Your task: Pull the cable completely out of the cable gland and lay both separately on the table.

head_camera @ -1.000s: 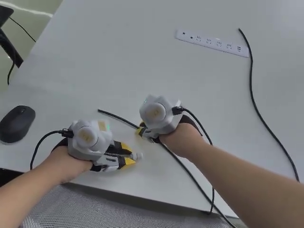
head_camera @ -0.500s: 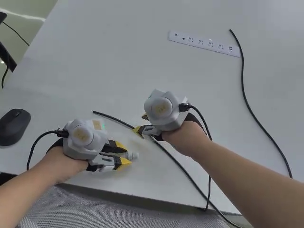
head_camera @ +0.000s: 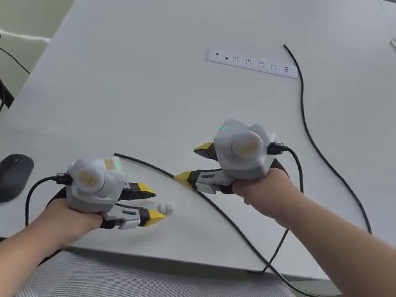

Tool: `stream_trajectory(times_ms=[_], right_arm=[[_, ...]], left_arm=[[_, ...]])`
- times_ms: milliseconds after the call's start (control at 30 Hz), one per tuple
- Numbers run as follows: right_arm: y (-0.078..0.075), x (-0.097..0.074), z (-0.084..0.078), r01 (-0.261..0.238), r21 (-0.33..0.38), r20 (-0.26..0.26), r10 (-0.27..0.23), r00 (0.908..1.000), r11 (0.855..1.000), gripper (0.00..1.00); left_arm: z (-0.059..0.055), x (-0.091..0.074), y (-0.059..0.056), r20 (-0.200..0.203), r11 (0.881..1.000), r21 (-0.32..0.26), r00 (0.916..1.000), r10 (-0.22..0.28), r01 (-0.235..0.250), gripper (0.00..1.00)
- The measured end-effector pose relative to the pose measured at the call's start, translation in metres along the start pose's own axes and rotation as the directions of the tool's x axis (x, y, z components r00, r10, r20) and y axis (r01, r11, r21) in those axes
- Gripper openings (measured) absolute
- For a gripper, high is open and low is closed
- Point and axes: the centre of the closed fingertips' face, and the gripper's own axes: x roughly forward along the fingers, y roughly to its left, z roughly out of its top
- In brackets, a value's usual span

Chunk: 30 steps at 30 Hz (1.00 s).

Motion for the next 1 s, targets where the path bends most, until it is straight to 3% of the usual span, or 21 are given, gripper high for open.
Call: stream_trajectory(times_ms=[233, 367, 600, 767, 1000], right_arm=[[0.006, -0.031, 0.001, 0.021, 0.038, 0.061, -0.023, 0.9979, 0.999, 0.48], [0.01, -0.048, 0.002, 0.031, 0.069, 0.102, -0.038, 0.9941, 0.997, 0.51], [0.017, -0.079, 0.0, 0.037, 0.145, 0.192, -0.065, 0.9793, 0.989, 0.59], [0.019, -0.1, -0.014, 0.052, 0.21, 0.221, -0.099, 0.9703, 0.976, 0.63], [0.023, -0.121, -0.046, 0.088, 0.269, 0.218, -0.149, 0.9645, 0.959, 0.67]], left_arm=[[0.016, -0.017, -0.014, 0.043, 1.0, -0.023, 0.999, 0.005, -0.004, 0.45], [0.018, -0.025, -0.017, 0.06, 0.999, -0.04, 0.9981, 0.011, -0.008, 0.49], [0.022, -0.046, -0.024, 0.077, 0.998, -0.048, 0.9962, 0.042, -0.038, 0.56], [0.032, -0.069, -0.022, 0.121, 0.995, -0.055, 0.9885, 0.091, -0.085, 0.63], [0.03, -0.088, -0.02, 0.126, 0.99, -0.069, 0.9833, 0.131, -0.123, 0.68]])
